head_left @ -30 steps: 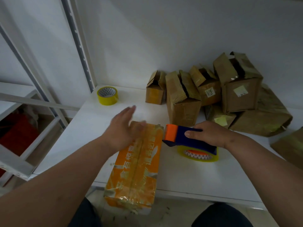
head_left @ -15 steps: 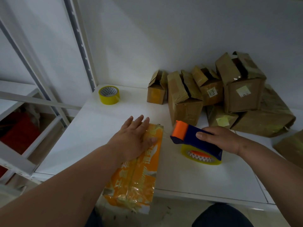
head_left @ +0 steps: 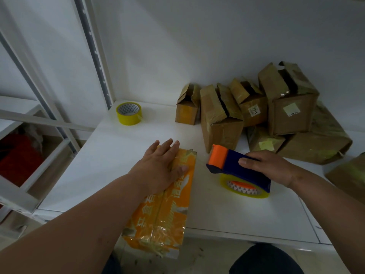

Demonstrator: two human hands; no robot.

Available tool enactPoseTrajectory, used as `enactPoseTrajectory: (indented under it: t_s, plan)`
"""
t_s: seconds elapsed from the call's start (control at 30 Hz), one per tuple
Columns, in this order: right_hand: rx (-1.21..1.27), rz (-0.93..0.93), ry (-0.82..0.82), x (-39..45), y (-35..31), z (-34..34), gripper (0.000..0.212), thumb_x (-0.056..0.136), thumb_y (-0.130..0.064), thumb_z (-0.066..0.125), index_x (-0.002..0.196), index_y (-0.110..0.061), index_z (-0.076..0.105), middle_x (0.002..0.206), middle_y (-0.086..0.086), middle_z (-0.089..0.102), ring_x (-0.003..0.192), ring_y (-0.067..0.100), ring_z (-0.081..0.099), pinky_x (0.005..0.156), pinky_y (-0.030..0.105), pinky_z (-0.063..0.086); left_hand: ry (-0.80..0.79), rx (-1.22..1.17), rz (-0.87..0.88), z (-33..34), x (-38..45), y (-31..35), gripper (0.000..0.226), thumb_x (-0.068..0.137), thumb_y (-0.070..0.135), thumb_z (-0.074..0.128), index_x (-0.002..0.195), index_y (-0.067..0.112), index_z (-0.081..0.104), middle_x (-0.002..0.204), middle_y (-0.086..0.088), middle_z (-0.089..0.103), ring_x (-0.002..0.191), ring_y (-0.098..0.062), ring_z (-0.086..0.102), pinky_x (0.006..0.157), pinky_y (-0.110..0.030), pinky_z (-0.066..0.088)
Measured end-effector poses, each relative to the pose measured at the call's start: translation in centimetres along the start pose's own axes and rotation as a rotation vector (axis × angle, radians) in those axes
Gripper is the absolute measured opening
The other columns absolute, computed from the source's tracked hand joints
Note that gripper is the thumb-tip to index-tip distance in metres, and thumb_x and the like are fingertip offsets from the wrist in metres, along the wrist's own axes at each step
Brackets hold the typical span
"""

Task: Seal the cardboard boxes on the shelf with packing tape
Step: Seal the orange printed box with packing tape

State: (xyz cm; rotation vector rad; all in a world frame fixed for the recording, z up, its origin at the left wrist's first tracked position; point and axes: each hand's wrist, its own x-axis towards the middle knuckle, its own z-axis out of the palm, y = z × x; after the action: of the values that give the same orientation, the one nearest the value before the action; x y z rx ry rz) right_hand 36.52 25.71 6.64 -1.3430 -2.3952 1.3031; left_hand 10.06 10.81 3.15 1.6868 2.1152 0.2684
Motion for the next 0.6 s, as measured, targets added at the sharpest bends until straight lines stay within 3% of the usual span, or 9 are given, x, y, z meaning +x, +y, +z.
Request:
enactPoseTrajectory:
  t_s: [0.17, 0.27, 0.47, 0.6]
  plan:
    - [-0.154, 0.013, -0.046, 0.5, -0.4, 0.1, 0.028, 0.089, -0.044, 0.058, 0.086, -0.017, 0.067, 0.081, 0.003, 0.070, 0.073, 0.016, 0.067, 0.060, 0.022, 0.044, -0.008, -0.006, -0.004, -0.2, -0.1, 0.3, 0.081, 0.090, 0.072, 0.029, 0.155, 0.036, -0.005, 0.163, 0.013, -0.006, 0.149, -0.019, -0.013, 0.120, -0.036, 0.000]
    - [-0.325, 0.033, -0.110, 1.2, -1.6, -0.5, 0.028, 0.089, -0.050, 0.057, 0.083, -0.024, 0.066, 0.081, 0.000, 0.068, 0.074, 0.013, 0.065, 0.062, 0.023, 0.044, -0.015, -0.004, -0.006, -0.2, -0.1, 0.3, 0.082, 0.089, 0.073, 0.028, 0.155, 0.037, -0.005, 0.163, 0.013, -0.006, 0.150, -0.020, -0.012, 0.120, -0.037, 0.002]
    - [-0.390, 0.094, -0.213, 2.5, -3.5, -1.5, 0.042, 0.083, -0.059, 0.056, 0.093, -0.019, 0.069, 0.090, 0.005, 0.071, 0.083, 0.021, 0.069, 0.074, 0.036, 0.053, -0.026, -0.008, -0.022, -0.1, -0.2, 0.3, 0.082, 0.088, 0.074, 0.028, 0.154, 0.039, -0.006, 0.162, 0.016, -0.007, 0.150, -0.020, -0.011, 0.121, -0.041, 0.005]
    - [-0.330, 0.088, -0.171, 1.4, -2.7, -2.2, 0.052, 0.072, -0.070, 0.061, 0.089, -0.022, 0.069, 0.085, 0.002, 0.072, 0.077, 0.016, 0.069, 0.064, 0.026, 0.049, -0.020, -0.019, -0.021, -0.1, -0.1, 0.2, 0.081, 0.089, 0.074, 0.029, 0.154, 0.040, -0.005, 0.162, 0.017, -0.007, 0.150, -0.021, -0.009, 0.121, -0.041, 0.006]
